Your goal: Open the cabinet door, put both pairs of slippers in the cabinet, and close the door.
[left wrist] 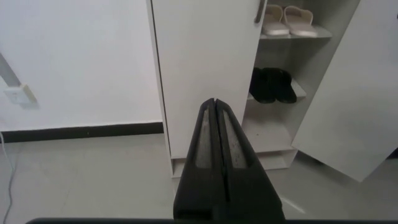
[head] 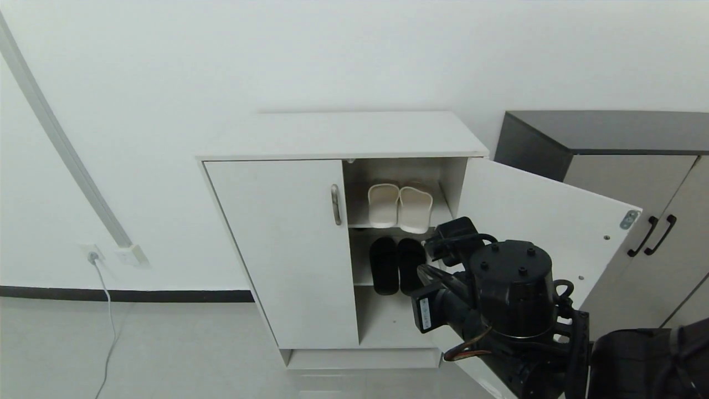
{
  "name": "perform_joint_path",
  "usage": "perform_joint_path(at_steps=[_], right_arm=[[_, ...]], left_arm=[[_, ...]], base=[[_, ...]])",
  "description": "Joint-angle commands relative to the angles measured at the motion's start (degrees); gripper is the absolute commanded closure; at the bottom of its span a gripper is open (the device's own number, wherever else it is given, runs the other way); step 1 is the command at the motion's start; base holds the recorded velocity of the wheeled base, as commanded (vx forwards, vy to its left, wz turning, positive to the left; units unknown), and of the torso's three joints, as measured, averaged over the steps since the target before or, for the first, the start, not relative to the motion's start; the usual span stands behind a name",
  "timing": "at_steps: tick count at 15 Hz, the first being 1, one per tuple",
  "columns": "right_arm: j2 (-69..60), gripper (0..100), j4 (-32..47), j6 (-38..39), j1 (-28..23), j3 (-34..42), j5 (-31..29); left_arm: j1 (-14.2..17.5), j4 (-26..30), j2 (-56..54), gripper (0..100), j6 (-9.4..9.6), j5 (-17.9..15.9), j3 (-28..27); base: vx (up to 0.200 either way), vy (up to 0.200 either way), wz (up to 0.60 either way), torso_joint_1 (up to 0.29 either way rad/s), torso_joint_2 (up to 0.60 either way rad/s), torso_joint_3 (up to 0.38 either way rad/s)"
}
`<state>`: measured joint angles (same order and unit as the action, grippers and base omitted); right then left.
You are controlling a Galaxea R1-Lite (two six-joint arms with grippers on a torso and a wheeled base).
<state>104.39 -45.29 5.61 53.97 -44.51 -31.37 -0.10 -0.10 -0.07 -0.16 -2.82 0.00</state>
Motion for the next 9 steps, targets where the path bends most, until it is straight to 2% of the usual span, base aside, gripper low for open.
perform_joint_path(at_steps=[1, 9], right_arm=[[-0.1, 100, -0.1, -0.1, 0.0, -0.1, 0.0], [0.0, 100, 0.0, 0.0, 0.0, 0.4, 0.0]], left_arm=[[0.0, 0.0, 0.1, 100, -0.02, 0.0, 0.0], [0.0, 0.0, 0.1, 100, -0.02, 0.0, 0.0]], base=[[0.000, 0.000, 0.00, 0.178, -0.48, -0.325], [0.000, 0.000, 0.00, 0.198, -0.51, -0.313]])
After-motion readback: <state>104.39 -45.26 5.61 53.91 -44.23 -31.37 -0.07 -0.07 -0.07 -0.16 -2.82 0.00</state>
